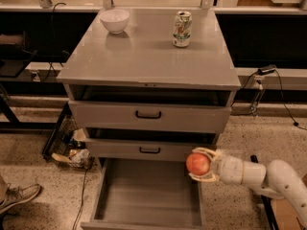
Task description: Pick apple from bottom drawer and place on counter
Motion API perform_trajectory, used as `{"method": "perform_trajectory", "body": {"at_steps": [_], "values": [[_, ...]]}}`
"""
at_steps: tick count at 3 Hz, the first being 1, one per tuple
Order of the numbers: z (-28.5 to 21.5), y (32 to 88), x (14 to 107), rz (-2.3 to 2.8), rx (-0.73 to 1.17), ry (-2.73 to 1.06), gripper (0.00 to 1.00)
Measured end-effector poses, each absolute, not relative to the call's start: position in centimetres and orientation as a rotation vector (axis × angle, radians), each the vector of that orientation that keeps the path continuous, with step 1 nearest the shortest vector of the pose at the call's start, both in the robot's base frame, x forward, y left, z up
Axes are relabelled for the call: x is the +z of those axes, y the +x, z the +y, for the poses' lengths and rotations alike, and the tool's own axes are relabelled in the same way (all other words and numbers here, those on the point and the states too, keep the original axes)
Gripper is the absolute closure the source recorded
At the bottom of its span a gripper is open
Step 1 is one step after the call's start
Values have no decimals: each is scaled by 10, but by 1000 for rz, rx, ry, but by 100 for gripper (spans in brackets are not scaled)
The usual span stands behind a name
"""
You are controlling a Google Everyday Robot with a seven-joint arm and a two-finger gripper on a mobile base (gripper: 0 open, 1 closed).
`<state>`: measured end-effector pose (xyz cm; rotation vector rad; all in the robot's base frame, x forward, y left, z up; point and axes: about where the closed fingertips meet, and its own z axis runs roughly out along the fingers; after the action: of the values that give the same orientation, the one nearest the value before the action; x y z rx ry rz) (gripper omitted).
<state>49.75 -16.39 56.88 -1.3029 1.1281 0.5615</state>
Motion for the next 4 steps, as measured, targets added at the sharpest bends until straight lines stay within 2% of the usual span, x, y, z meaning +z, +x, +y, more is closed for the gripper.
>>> {"method": "perform_trajectory", "body": {"at_steps": [1, 3, 4], "values": [[-178, 501, 615, 1072, 516, -1305, 100], [-180, 505, 629, 1052, 514, -1293, 100], [-201, 511, 693, 990, 461, -1264, 100]]}}
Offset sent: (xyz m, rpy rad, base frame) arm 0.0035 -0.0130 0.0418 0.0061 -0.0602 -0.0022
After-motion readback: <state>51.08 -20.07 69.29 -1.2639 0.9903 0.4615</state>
